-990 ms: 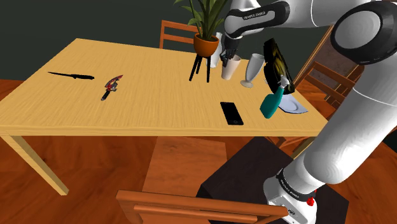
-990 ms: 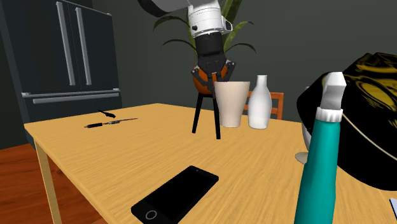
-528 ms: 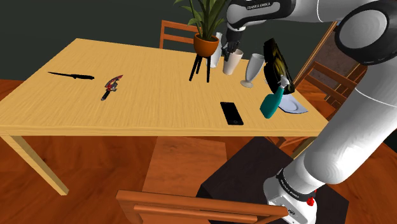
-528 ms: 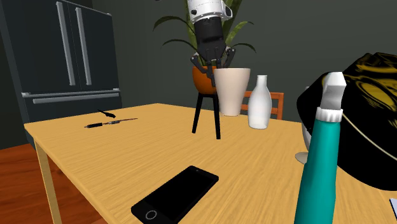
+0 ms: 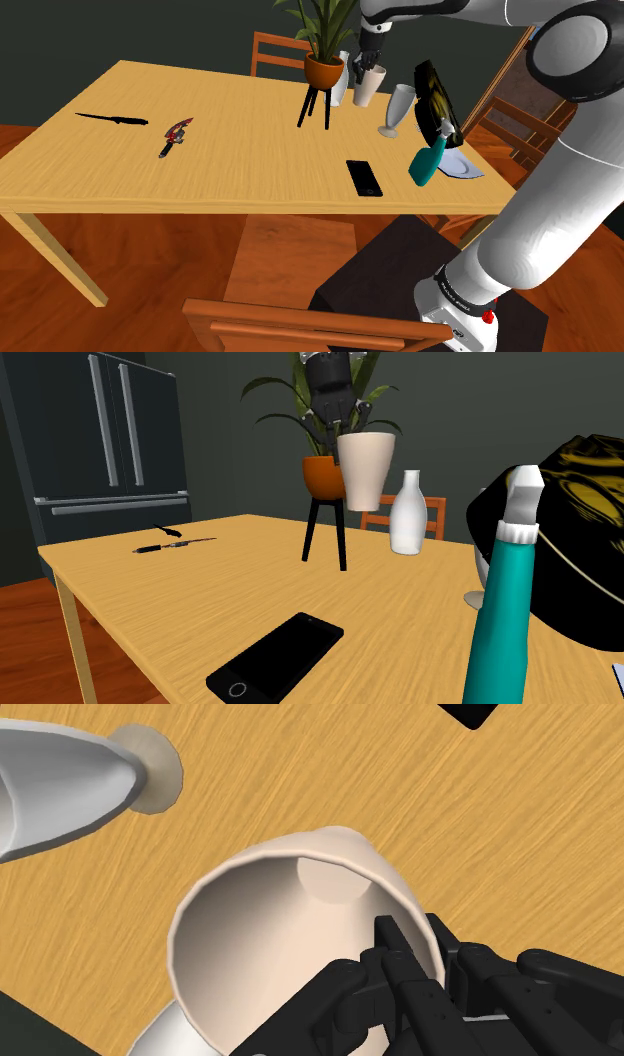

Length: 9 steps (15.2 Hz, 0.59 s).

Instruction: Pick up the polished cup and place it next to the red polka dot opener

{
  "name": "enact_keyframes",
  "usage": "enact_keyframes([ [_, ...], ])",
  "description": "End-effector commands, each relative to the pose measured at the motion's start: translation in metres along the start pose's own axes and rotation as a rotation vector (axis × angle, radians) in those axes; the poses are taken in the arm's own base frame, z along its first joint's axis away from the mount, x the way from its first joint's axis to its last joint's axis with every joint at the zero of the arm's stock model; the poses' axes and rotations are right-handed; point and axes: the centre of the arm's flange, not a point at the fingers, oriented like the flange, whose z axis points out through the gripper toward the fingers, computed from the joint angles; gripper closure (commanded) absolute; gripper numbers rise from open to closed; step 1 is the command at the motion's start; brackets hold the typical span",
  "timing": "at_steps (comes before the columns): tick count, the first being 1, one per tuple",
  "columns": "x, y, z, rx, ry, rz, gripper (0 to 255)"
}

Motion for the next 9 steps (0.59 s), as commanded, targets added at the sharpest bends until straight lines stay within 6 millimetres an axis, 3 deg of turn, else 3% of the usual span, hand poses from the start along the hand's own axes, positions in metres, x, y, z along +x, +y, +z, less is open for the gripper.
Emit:
enact_keyframes([
  [1, -0.001, 0.002, -0.011, 0.000, 0.000, 0.000, 255],
  [5, 0.000, 0.005, -0.031, 0.000, 0.000, 0.000, 255],
  [9, 0.012, -0.046, -0.028, 0.000, 0.000, 0.000, 255],
])
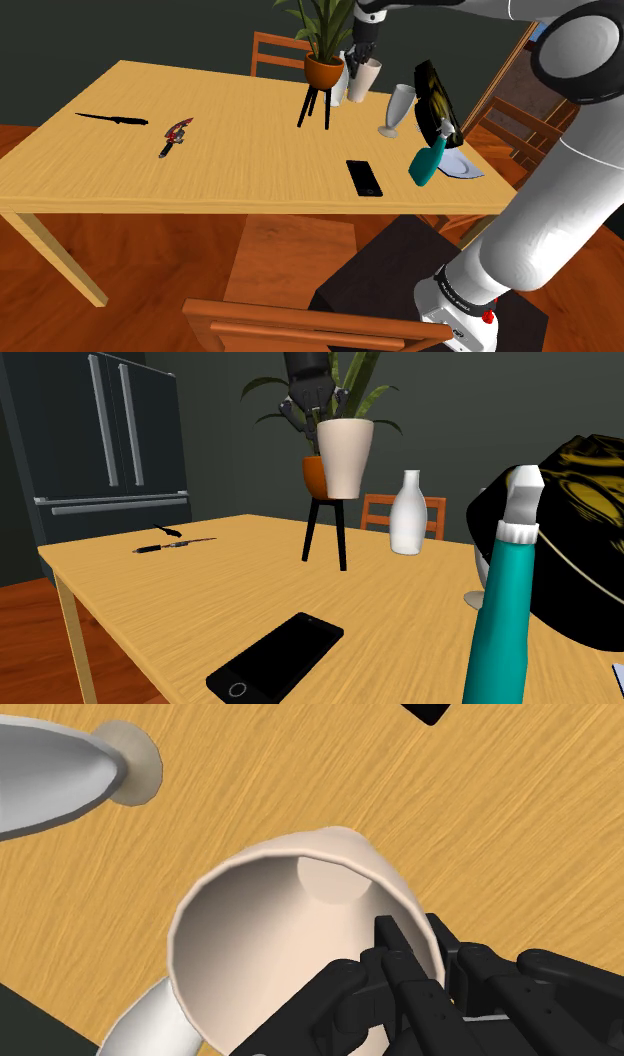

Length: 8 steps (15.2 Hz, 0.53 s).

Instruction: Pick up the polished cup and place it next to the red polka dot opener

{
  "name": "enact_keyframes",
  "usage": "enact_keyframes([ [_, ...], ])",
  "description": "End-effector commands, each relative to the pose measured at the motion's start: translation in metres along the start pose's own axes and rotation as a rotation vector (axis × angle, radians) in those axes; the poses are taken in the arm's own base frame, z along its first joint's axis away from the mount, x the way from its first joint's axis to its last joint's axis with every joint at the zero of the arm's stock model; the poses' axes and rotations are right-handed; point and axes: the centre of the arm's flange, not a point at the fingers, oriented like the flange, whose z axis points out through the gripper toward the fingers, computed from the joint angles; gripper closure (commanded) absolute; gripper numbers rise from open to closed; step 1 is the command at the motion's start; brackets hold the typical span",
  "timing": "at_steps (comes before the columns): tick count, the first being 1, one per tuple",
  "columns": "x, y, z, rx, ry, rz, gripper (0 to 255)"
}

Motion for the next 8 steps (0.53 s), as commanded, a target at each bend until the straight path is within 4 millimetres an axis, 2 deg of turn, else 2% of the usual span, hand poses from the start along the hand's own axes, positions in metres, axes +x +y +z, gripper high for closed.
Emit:
enact_keyframes([
  [1, 0.006, -0.026, 0.002, 0.000, 0.001, 0.001, 255],
  [8, 0.026, -0.116, 0.009, 0.000, 0.001, 0.001, 255],
])
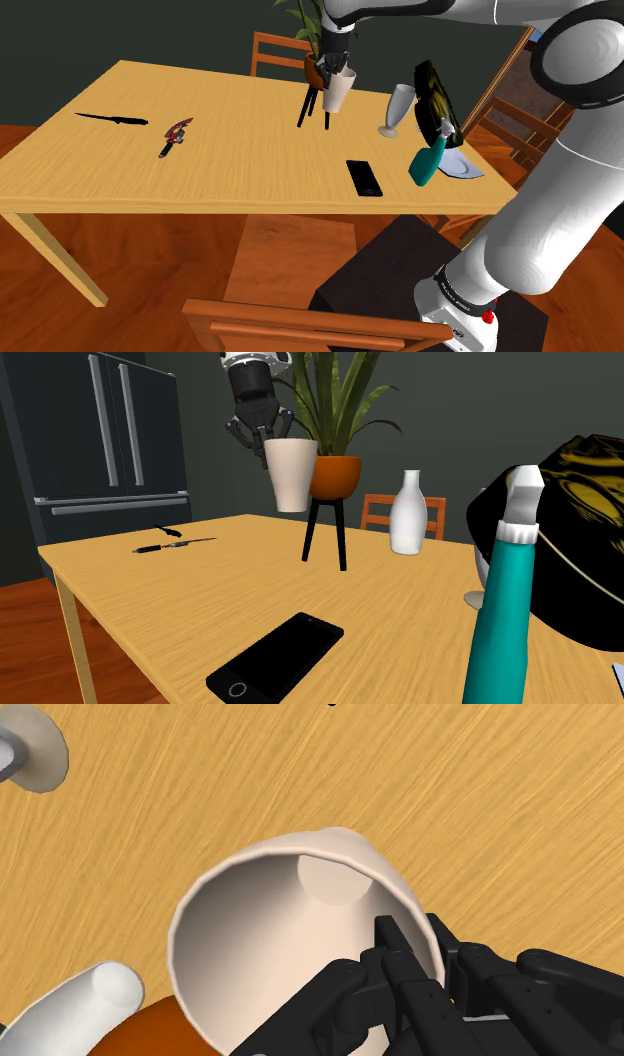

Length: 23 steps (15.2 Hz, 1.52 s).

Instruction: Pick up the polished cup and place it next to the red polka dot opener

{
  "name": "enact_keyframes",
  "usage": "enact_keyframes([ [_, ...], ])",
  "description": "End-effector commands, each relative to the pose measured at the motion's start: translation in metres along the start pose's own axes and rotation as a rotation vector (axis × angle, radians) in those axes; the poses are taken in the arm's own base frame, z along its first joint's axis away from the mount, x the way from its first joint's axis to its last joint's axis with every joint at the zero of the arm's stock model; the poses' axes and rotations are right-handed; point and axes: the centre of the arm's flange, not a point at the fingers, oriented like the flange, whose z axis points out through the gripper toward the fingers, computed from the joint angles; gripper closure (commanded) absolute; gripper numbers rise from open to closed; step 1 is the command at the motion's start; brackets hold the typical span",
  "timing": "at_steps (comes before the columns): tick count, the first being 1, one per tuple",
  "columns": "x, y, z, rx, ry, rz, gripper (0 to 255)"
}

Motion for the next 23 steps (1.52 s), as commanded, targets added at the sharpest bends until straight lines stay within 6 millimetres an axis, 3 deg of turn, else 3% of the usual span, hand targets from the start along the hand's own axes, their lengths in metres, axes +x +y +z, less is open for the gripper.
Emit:
enact_keyframes([
  [1, 0.007, -0.023, 0.000, 0.000, 0.000, 0.002, 255],
  [23, 0.070, -0.306, 0.020, 0.000, 0.000, 0.002, 255],
])
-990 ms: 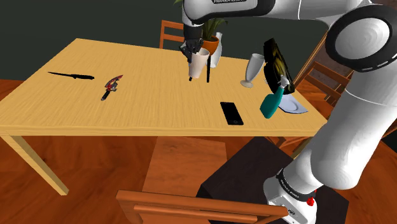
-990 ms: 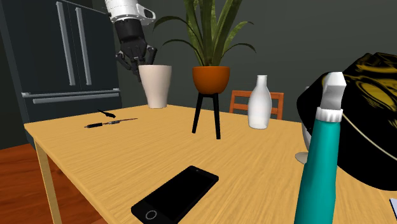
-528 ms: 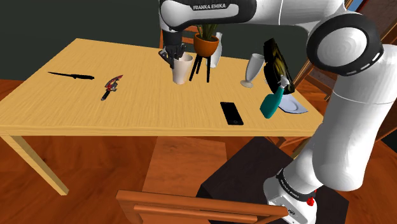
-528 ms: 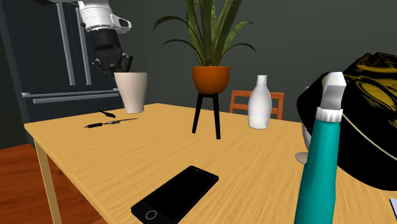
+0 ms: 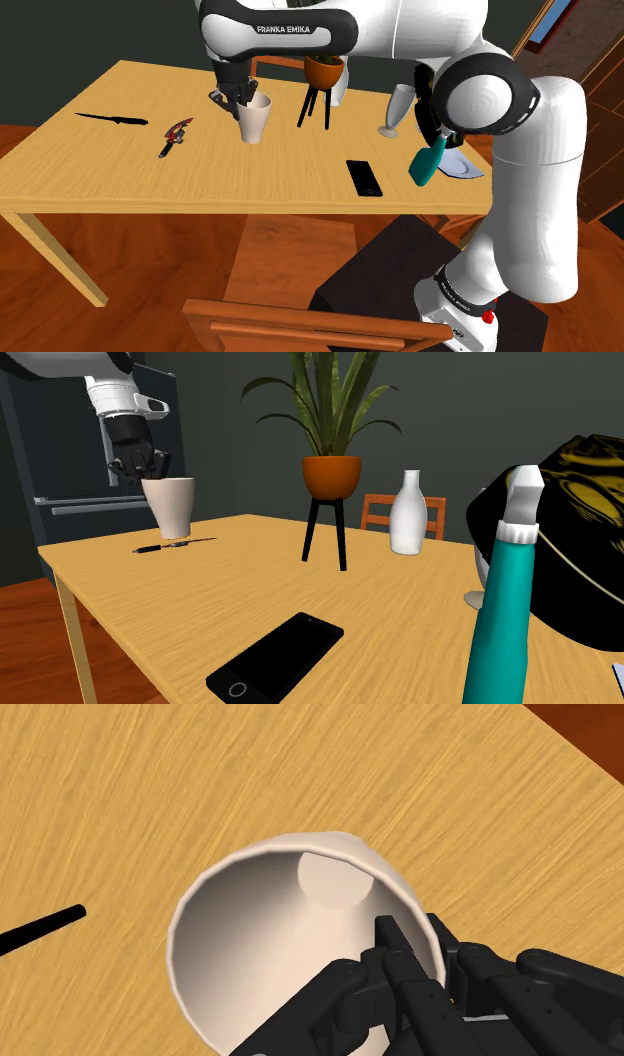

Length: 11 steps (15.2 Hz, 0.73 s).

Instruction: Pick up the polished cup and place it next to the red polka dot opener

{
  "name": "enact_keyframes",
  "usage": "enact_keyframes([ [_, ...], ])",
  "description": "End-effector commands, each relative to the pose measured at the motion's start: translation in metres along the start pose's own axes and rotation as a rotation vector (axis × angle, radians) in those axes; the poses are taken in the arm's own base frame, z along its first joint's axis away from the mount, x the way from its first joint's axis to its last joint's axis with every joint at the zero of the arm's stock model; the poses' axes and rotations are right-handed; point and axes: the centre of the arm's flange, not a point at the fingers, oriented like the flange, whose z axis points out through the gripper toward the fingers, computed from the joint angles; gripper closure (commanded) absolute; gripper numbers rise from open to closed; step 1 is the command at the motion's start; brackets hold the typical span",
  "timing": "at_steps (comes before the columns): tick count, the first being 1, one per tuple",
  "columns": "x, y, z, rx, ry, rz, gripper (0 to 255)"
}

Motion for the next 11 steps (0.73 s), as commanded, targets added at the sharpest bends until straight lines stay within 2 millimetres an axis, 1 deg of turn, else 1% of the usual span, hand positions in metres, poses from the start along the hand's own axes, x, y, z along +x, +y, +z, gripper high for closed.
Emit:
enact_keyframes([
  [1, 0.004, -0.028, 0.000, 0.000, 0.001, 0.001, 255],
  [2, 0.006, -0.039, 0.001, 0.000, 0.001, 0.001, 255],
  [11, 0.004, -0.048, 0.048, 0.000, 0.001, 0.001, 255],
])
